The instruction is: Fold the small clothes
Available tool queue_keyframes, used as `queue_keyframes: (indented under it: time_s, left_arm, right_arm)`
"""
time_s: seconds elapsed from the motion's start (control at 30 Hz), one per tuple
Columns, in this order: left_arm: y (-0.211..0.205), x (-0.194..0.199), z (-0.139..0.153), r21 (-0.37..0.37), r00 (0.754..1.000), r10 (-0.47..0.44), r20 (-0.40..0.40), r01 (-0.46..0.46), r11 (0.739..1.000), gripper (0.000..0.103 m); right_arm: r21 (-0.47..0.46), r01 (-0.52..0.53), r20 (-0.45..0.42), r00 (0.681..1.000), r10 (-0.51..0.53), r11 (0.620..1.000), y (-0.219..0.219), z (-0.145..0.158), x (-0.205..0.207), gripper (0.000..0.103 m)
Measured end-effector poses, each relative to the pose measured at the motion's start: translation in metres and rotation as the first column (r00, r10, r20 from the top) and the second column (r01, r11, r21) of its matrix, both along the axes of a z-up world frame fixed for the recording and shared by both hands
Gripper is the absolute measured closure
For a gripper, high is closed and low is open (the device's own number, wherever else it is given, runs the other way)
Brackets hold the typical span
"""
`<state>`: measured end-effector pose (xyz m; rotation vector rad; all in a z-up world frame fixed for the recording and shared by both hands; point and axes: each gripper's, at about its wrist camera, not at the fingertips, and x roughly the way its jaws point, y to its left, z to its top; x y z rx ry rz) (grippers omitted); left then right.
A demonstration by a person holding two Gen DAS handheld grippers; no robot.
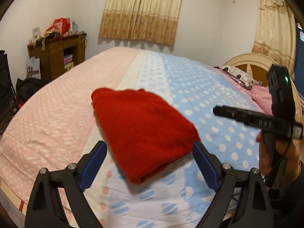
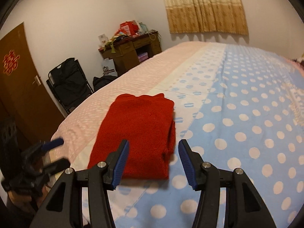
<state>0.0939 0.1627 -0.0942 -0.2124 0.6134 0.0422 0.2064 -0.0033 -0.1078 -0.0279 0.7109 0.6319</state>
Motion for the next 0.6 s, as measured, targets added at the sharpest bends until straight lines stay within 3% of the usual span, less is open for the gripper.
queue_keyframes:
  time_s: [0.27, 0.6]
  left_arm:
    - [-0.01, -0.011, 0.021, 0.028, 0.997, -0.005, 0.076, 0.003, 1.0, 0.005]
    - [-0.016, -0.014, 0.024, 0.055, 0.995, 0.0, 0.097, -0.005, 0.998, 0.002]
  right_arm:
    - [-0.024, 0.004, 0.118, 0.993, -0.001, 1.0, -0.009, 0.027, -0.042, 0.047]
    - [-0.017, 0.009, 0.13, 0.991, -0.007, 1.0, -0.015, 0.031, -0.052, 0.043]
